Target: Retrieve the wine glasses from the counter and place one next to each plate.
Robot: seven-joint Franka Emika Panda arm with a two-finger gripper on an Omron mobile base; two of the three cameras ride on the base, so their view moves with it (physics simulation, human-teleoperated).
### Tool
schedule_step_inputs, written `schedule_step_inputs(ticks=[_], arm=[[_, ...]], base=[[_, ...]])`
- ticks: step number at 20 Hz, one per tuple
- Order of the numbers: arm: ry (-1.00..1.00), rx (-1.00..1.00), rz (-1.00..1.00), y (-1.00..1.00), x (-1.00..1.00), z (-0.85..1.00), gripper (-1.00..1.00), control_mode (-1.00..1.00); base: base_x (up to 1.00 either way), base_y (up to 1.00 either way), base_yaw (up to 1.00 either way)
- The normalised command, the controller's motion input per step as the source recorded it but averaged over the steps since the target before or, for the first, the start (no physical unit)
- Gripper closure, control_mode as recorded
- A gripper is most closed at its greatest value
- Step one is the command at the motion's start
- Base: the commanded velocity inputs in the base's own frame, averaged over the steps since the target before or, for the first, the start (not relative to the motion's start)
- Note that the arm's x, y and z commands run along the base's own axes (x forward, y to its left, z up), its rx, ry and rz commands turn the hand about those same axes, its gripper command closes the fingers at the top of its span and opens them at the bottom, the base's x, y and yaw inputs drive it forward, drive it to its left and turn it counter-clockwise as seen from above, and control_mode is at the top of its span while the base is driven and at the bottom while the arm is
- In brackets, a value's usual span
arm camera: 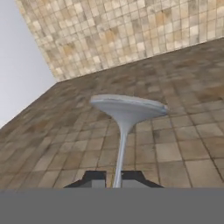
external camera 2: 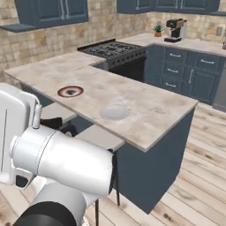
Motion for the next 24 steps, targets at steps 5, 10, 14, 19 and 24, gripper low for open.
schedule_step_inputs(ticks=[5,10,14,19,24], arm=[[0.0,0.0,0.0,0.0,0.0,0.0,1.0,1.0],[0.0,0.0,0.0,0.0,0.0,0.0,1.0,1.0],[0.0,0.0,0.0,0.0,0.0,0.0,1.0,1.0],[0.0,0.0,0.0,0.0,0.0,0.0,1.0,1.0],[0.0,0.0,0.0,0.0,0.0,0.0,1.0,1.0]], base=[[0.0,0.7,-0.48],[0.24,0.16,-0.42],[0.59,0.1,-0.35],[0.62,0.53,-0.47],[0.49,0.43,-0.39]])
